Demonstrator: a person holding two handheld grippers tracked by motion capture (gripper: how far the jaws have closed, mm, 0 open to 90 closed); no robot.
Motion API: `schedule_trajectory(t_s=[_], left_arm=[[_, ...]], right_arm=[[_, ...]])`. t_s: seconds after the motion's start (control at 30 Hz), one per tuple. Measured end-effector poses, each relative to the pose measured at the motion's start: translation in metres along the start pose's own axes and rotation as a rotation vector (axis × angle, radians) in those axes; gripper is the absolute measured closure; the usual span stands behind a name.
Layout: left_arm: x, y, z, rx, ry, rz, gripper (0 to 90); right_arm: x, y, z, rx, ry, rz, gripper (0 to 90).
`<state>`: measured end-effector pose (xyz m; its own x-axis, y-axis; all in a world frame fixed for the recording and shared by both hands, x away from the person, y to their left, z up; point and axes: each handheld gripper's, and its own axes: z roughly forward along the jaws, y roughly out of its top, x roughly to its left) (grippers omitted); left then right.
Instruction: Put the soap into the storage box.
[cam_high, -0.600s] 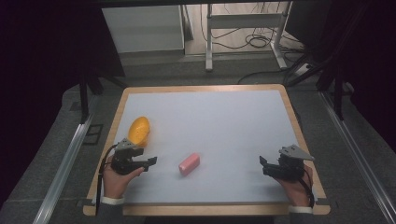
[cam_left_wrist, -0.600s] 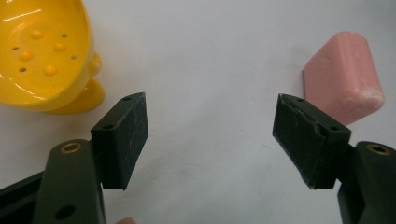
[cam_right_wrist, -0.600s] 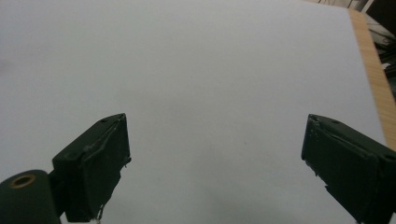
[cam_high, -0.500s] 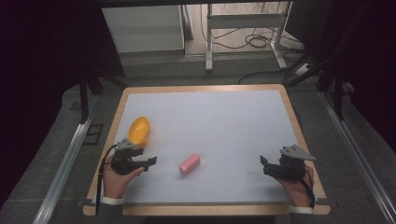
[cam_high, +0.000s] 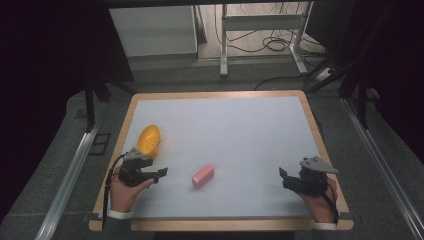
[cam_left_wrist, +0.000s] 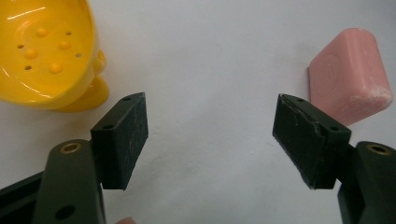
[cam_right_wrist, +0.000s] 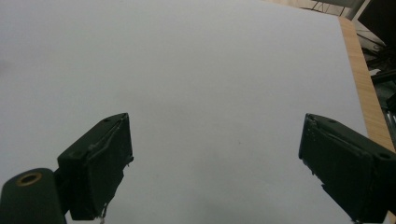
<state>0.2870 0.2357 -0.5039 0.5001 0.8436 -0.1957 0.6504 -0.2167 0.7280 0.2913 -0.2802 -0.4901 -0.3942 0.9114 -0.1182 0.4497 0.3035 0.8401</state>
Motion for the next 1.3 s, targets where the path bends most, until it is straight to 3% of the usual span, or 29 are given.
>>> schedule_trajectory(t_s=[0.2,0.37,0.63,0.73,0.8,0.9,1.0,1.3], left_arm=[[-0.001,0.001,-0.001,0.008,0.006,0.003,27.0],[0.001,0.001,-0.009,-0.040,0.041,-0.015,29.0],[0.000,0.002,-0.014,-0.026,0.063,-0.037,29.1],[0.000,0.003,-0.016,-0.023,0.054,-0.042,29.0],[-0.002,0.004,-0.017,-0.001,0.067,-0.046,28.8],[-0.004,0.005,-0.018,0.010,0.070,-0.041,28.6],[-0.009,0.009,-0.019,0.024,0.030,-0.013,28.1],[-0.017,0.020,-0.018,0.051,0.006,0.040,27.3]], right_arm=[[0.003,0.000,-0.001,0.002,0.008,-0.011,9.4],[0.000,-0.001,0.003,0.007,0.026,0.011,9.4],[0.002,-0.005,0.012,0.030,0.068,0.012,9.4],[0.001,-0.006,0.013,0.033,0.072,0.016,9.4],[-0.001,-0.007,0.013,0.032,0.075,0.022,9.4],[-0.001,-0.007,0.014,0.035,0.074,0.020,9.4],[-0.002,-0.007,0.014,0.038,0.070,0.017,9.4],[-0.005,-0.009,0.014,0.050,0.067,0.025,9.4]])
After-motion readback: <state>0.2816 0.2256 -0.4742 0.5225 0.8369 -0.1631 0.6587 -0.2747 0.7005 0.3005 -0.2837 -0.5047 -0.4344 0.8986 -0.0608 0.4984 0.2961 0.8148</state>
